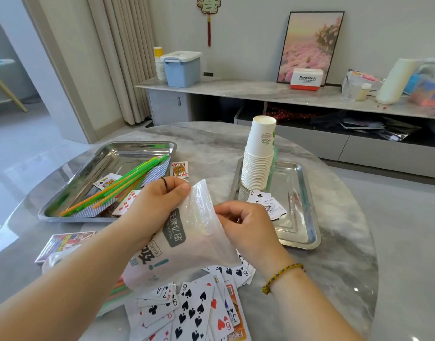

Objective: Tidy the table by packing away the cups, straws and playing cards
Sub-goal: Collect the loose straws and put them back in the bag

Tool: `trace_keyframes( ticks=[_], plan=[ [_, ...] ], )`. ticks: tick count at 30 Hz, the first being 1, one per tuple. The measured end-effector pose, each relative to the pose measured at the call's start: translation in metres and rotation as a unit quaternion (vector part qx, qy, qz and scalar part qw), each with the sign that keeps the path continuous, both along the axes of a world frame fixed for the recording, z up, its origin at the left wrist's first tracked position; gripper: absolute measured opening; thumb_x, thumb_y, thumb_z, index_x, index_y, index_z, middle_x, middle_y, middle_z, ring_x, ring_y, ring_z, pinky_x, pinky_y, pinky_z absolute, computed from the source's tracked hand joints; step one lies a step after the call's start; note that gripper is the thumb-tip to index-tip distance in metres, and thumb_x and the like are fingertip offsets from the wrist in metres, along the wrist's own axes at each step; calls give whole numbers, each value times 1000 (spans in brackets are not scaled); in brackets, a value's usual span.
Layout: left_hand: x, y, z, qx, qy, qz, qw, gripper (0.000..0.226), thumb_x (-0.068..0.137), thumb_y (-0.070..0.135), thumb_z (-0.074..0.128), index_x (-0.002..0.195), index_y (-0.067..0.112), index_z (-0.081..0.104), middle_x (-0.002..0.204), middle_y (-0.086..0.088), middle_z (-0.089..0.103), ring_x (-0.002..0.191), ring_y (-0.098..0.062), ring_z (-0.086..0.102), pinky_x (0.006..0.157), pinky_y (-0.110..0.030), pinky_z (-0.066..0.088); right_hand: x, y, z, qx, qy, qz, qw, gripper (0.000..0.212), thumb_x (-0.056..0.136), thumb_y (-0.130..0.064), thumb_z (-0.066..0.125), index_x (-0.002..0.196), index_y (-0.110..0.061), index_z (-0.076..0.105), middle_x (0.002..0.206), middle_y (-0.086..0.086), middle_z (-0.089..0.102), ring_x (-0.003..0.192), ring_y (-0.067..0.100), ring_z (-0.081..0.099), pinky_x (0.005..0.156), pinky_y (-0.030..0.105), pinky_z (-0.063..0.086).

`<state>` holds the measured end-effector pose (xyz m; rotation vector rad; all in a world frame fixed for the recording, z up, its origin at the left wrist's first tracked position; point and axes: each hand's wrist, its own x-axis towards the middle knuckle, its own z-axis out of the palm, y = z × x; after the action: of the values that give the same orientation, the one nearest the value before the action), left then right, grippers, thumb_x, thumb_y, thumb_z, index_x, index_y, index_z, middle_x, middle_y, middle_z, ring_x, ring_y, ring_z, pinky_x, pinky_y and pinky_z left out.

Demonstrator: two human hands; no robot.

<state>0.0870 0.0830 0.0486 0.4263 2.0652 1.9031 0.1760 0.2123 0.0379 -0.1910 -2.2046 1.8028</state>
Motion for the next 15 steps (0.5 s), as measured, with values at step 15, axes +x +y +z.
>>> trace_keyframes(
  ticks=[15],
  plan=[
    [-7,-18,0,-33,35,92,995,29,89,16,51,61,20,58,39,9,57,36,0,49,39,-14,43,0,-10,-5,40,28,56,997,8,76,-13,68,73,-20,69,51,-26,55,62,-9,47,61,4,34]
  ],
)
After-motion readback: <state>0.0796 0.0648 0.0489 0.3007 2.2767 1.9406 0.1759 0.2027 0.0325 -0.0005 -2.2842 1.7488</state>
